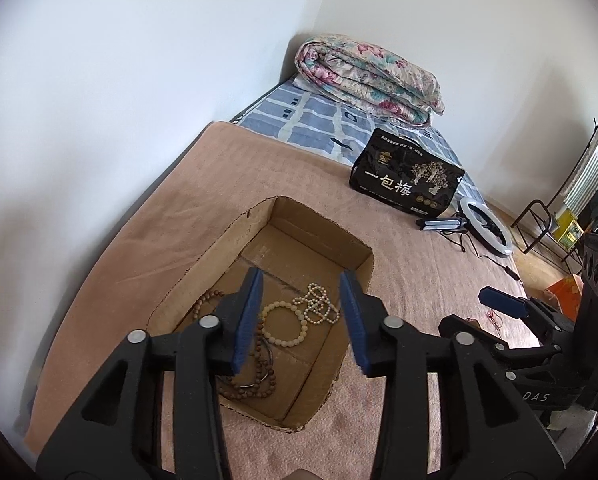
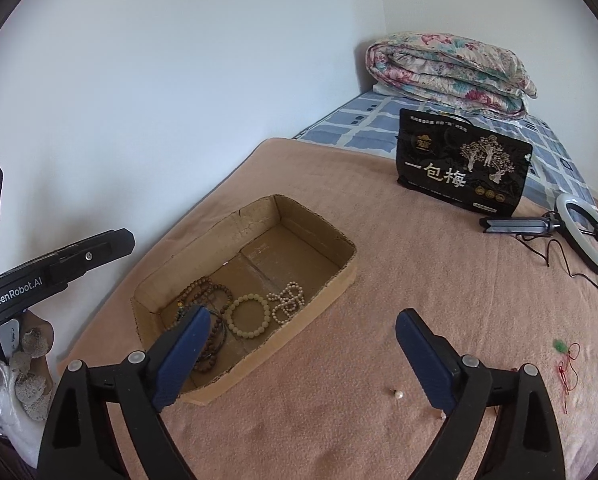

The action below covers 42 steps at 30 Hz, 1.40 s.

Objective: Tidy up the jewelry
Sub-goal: 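Withdraw both open grippers from the box, then grasp a white pearl earring with the left gripper while the right grasps the red-strapped watch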

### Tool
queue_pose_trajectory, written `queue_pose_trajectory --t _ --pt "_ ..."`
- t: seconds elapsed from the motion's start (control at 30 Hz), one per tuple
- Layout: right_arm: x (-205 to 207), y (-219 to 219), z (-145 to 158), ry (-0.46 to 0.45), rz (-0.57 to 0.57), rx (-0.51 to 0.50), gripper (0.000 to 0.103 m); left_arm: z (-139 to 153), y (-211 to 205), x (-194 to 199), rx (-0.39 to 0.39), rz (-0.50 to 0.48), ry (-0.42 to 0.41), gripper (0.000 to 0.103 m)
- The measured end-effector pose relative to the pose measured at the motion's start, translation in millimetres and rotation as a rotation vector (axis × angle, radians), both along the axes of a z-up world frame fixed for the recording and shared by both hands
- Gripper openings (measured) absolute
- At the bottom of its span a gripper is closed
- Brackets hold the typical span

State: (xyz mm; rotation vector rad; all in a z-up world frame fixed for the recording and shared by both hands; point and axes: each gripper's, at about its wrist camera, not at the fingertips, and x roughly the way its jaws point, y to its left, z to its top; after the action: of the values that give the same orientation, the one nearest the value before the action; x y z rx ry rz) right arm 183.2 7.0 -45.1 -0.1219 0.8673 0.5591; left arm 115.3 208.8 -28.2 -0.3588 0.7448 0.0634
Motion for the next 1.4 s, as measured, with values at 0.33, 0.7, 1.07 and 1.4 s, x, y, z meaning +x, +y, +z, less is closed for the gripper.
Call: queue_pose_trajectory --t 0.33,0.7,1.07,1.4 --pt "-2.8 -66.8 0.2 -0.002 -0.117 -0.014 0.101 -2.8 -52.7 12.2 0.021 -0.121 0.016 0.047" --pt "1.1 -148.5 -6.8 -0.001 -0.253 -0.035 0.101 -19.4 -121.1 17.3 0.066 -0.269 0.047 0.047" --pt "7.1 -212.2 -23.8 0.018 -0.346 -0.040 0.097 -55.3 -193.3 17.5 0.108 -0.407 0.066 0.047" --pt "26.0 -238.5 -60.8 0.106 -0.366 -0.035 0.082 -99.7 -242.8 27.9 0.108 -0.495 0.096 0.034"
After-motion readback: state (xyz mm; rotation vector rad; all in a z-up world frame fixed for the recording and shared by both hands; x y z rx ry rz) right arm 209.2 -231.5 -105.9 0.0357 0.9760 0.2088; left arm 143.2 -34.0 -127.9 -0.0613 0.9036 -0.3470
